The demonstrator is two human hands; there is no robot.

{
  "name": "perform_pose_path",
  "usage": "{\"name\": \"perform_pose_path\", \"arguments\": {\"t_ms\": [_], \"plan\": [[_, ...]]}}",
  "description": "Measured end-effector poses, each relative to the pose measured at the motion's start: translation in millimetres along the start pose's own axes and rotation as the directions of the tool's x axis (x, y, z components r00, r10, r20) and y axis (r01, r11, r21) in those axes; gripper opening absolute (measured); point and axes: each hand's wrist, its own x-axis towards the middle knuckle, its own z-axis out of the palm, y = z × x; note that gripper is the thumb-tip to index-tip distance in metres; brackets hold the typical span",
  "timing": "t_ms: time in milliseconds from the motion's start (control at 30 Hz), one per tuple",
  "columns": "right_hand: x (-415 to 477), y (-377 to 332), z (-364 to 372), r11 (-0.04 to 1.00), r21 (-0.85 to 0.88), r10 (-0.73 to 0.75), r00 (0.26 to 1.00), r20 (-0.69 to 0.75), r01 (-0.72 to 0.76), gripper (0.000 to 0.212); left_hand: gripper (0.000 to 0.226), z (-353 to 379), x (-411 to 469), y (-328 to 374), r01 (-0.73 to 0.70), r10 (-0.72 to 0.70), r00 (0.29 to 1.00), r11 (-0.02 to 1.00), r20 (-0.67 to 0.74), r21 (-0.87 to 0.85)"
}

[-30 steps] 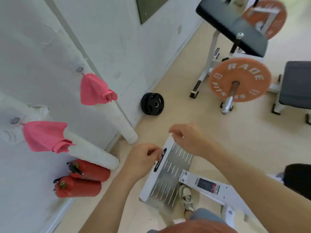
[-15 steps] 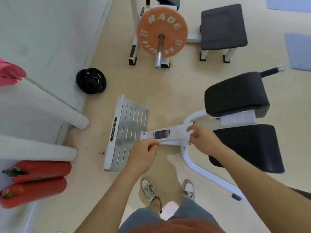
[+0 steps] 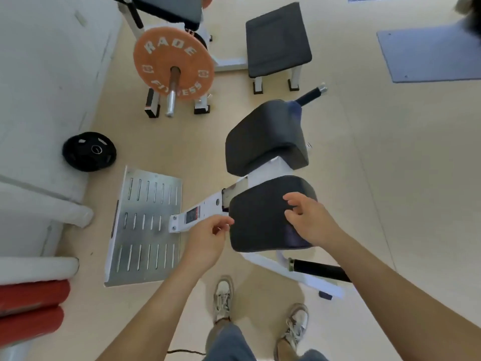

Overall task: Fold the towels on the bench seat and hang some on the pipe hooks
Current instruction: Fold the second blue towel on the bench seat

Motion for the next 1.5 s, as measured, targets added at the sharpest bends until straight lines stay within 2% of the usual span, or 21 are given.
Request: {"name": "perform_pose_path", "arguments": {"t_ms": [133,267,400,467,567,733,833,900,1000,1133,1200,1300,1400,1500], "plan": [[16.4,13.9,-41.7,0.997,0.048,-0.060,0.997,0.038,0.058,0.053,0.021,42.3,11.7,48.8,-0.048,0.047,0.998,0.998,-0.032,-0.034],[48.0,15.0,-61.5,0.990,0.126,-0.056,0.998,-0.008,0.057,0.054,0.029,75.2,45.0,75.9,-0.170,0.167,0.984,0.985,-0.068,-0.037],[85.9,5.7,-89.2,0.907,0.418,0.061,0.998,0.005,-0.058,0.038,0.027,91.6,78.3,108.2,-0.163,0.152,0.979,0.984,-0.138,-0.073],[100.0,3.9,-101.2,0.933,0.358,0.032,0.999,-0.012,-0.026,0.032,0.024,95.9,87.8,127.6,-0.136,0.121,0.980,0.987,-0.155,-0.086],[128.7,7.5,-120.8,0.974,0.210,-0.080,0.997,-0.012,0.081,0.032,0.025,107.5,106.0,154.8,-0.126,0.120,0.970,0.992,-0.212,-0.014],[186.6,40.0,-155.0,0.978,0.055,-0.208,0.971,0.116,0.203,0.043,0.031,160.0,141.3,186.2,-0.053,0.081,0.949,0.994,-0.304,0.099],[223.2,61.9,-170.9,0.928,-0.062,-0.338,0.901,0.272,0.367,0.053,0.025,202.3,164.8,206.1,0.043,-0.019,0.906,0.998,-0.422,0.047],[244.8,77.1,-187.5,0.896,-0.117,-0.377,0.874,0.306,0.428,0.057,0.023,232.9,177.9,225.0,0.088,-0.090,0.901,0.996,-0.425,-0.023],[263.6,87.3,-214.8,0.897,-0.106,-0.369,0.859,0.356,0.429,0.056,0.027,259.5,188.3,248.7,0.158,-0.148,0.904,0.987,-0.401,-0.009],[283.3,86.7,-243.7,0.929,-0.044,-0.315,0.846,0.430,0.368,0.062,0.046,265.2,213.4,271.9,0.228,-0.202,0.906,0.973,-0.373,0.026],[292.0,79.1,-254.1,0.926,-0.052,-0.314,0.838,0.446,0.374,0.061,0.049,265.1,229.6,282.0,0.218,-0.211,0.912,0.976,-0.351,-0.022],[308.2,62.4,-262.1,0.897,-0.100,-0.332,0.806,0.491,0.430,0.052,0.047,261.1,254.7,290.0,0.204,-0.271,0.882,0.957,-0.386,-0.208],[327.0,44.9,-261.4,0.839,-0.186,-0.351,0.770,0.533,0.511,0.061,0.050,257.9,278.0,293.7,0.231,-0.343,0.870,0.918,-0.353,-0.324],[353.9,24.5,-254.7,0.807,-0.235,-0.356,0.764,0.538,0.542,0.062,0.050,250.0,310.4,297.6,0.193,-0.332,0.869,0.910,-0.367,-0.366]]}}
